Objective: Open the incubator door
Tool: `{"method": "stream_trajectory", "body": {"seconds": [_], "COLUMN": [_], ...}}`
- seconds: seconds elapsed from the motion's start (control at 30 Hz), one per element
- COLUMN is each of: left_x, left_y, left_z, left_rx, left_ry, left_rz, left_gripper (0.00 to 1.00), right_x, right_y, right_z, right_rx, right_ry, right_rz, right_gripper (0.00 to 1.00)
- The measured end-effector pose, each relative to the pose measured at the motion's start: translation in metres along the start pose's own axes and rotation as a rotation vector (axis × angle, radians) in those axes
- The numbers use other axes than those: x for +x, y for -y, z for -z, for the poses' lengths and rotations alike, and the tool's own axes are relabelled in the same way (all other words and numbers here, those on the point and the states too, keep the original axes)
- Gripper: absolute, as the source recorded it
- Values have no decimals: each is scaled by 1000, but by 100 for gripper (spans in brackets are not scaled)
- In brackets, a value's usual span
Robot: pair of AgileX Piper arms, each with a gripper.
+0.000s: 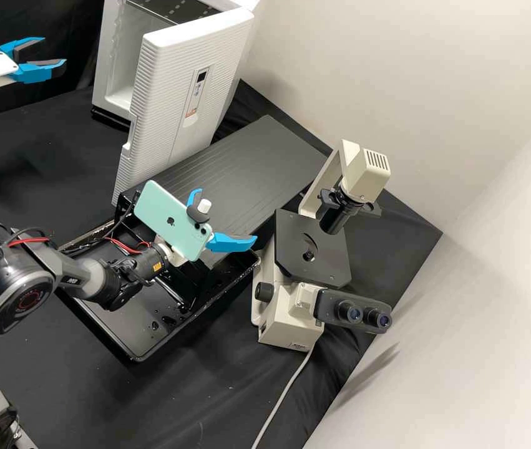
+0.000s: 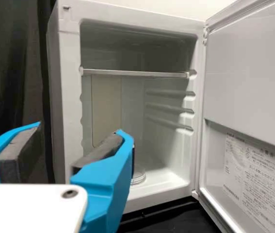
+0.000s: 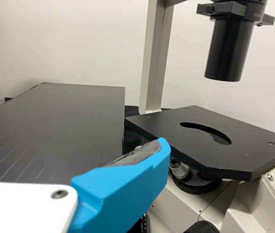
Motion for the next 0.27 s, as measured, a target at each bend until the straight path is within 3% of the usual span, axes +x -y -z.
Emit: {"method": "stream_trajectory", "body": {"seconds": [0.27], "left_x": [1], "left_y": [6], "left_z": [1], "left_rx": [-24], "left_ry": [-26], "left_rz": [16], "left_gripper": [100], "right_x": [0], "right_y": [0], "right_z": [0], "right_rx": [0], "right_ry": [0], "right_rz": [0], "right_gripper": [100]}}
